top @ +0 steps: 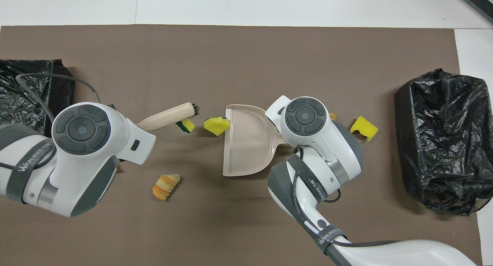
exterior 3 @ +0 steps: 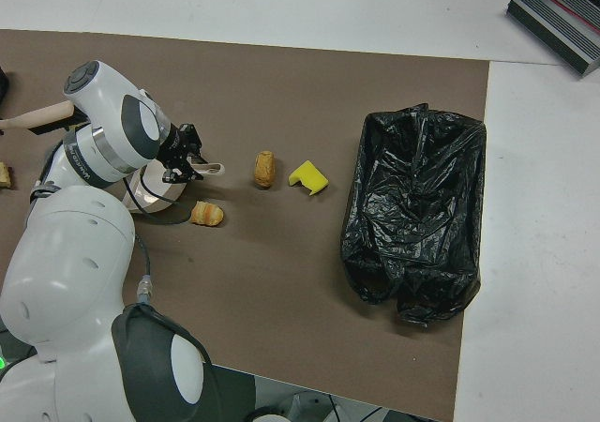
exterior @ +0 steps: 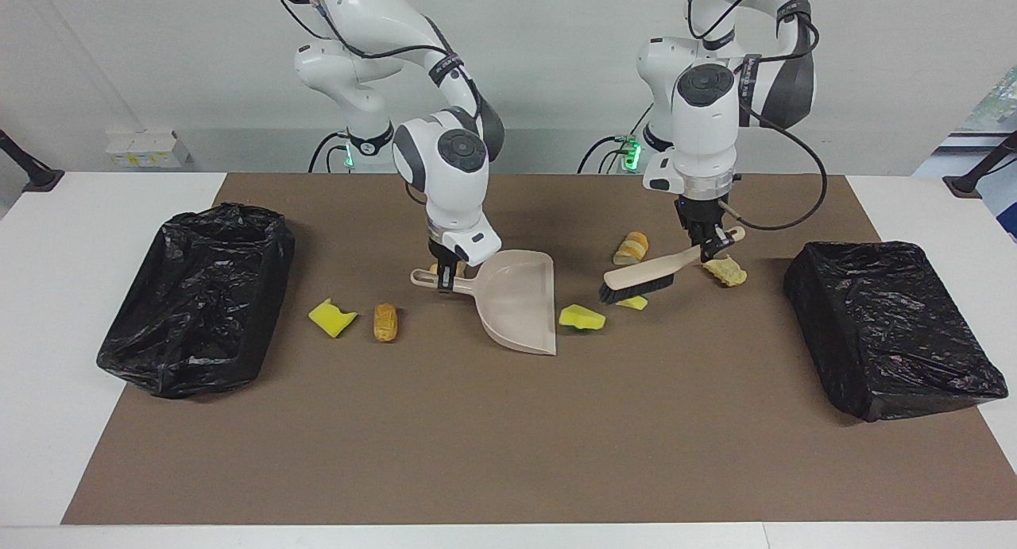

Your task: Sweep and dump trash in bin

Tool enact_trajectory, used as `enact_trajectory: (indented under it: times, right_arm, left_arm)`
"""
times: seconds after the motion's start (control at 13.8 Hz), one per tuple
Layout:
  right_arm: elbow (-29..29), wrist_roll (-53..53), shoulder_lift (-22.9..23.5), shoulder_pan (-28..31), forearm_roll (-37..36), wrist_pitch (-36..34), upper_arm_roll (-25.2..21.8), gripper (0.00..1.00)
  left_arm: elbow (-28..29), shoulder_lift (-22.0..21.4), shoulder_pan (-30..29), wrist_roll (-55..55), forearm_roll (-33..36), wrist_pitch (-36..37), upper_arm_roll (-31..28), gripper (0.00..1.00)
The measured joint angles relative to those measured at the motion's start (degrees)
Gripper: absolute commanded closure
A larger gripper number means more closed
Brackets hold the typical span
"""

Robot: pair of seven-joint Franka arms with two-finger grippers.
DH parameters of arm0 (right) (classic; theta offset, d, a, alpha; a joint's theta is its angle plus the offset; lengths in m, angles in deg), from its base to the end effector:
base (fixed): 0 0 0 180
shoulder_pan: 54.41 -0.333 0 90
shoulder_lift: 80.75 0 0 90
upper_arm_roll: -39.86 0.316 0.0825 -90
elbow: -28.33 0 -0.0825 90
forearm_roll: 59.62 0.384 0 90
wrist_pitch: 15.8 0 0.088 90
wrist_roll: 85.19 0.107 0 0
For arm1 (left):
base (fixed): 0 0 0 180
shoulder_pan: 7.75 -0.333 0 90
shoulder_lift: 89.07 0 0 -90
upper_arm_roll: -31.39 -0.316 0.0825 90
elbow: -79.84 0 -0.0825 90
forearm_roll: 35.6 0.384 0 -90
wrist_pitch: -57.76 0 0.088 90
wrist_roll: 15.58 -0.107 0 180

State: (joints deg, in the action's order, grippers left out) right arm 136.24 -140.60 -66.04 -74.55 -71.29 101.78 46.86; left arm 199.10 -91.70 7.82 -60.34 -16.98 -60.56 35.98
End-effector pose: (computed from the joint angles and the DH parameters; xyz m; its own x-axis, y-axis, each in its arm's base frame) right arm 0.5465 0.2639 0.3676 0.0304 0.9855 -0.1671 0.9995 -0.0301 0.0045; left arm 0.5130 -0.1709 0.4522 0.2975 -0.9338 -0.1987 -0.9436 -0.2560 -0.2098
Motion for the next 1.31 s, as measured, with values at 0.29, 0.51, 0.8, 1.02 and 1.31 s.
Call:
enact_trajectory:
  times: [0.29,0.51,0.8,1.02,1.31]
  right_arm:
    - [0.2,0.0,0.0,-0.2,0.0,0.0,0.0,1.0]
    - [0.3,0.0,0.0,-0.3,0.0,0.0,0.0,1.0]
    - [0.4,0.1,0.0,-0.3,0.0,0.1,0.0,1.0]
    - [0.6,0.1,0.0,-0.3,0.0,0.1,0.0,1.0]
    - [0.7,0.1,0.0,-0.3,0.0,0.1,0.0,1.0]
  left_arm:
    - [4.1,-0.2,-0.1,0.0,0.0,0.5,0.2,1.0]
    - [8.3,-1.4,1.5,0.0,0.0,3.3,0.7,1.0]
    - [10.8,-5.1,4.7,0.5,0.0,12.7,0.9,1.0]
    - [10.9,-6.8,7.2,0.9,0.0,20.6,1.1,1.0]
    - [7.0,-8.0,6.7,1.0,0.1,23.8,-0.1,1.0]
